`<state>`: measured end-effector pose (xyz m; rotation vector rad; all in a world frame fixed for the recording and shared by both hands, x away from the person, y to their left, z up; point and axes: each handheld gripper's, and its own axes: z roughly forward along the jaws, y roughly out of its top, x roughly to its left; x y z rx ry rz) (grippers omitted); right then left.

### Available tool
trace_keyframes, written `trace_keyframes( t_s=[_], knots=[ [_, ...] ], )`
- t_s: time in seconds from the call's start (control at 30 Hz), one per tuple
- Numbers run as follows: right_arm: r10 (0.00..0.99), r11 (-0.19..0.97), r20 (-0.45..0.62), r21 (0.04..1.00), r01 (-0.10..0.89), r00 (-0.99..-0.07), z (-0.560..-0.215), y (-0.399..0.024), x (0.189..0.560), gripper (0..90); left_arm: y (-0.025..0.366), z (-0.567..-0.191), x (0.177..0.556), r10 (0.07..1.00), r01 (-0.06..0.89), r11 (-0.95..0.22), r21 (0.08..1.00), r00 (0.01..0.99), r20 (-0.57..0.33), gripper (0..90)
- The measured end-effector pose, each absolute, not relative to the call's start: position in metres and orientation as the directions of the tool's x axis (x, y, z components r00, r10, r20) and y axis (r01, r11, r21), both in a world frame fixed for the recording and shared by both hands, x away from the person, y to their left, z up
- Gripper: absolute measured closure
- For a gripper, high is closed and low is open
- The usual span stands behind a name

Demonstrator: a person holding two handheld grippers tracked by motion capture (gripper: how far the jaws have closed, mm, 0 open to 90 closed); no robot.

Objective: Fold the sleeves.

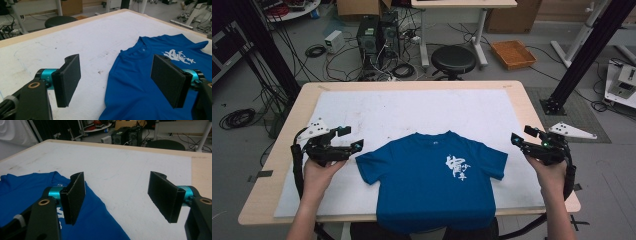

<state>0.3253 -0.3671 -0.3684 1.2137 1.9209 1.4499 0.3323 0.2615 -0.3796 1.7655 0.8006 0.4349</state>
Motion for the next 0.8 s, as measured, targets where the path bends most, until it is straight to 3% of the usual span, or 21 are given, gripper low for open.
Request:
trace_keyframes(
  t_s=[0.57, 0.8],
  knots=[
    [0.847, 0.058, 0.163, 0.917, 0.393, -0.506, -0.373, -0.369, 0.328, 28.6, 0.267, -0.392, 0.335, 0.710, 0.348, -0.203, 0.915, 0.696, -0.107, 24.9],
    [0.851, 0.057, 0.161, 0.917, 0.394, -0.499, -0.374, -0.369, 0.329, 28.6, 0.275, -0.402, 0.335, 0.702, 0.365, -0.213, 0.906, 0.703, -0.118, 32.9]
  ],
)
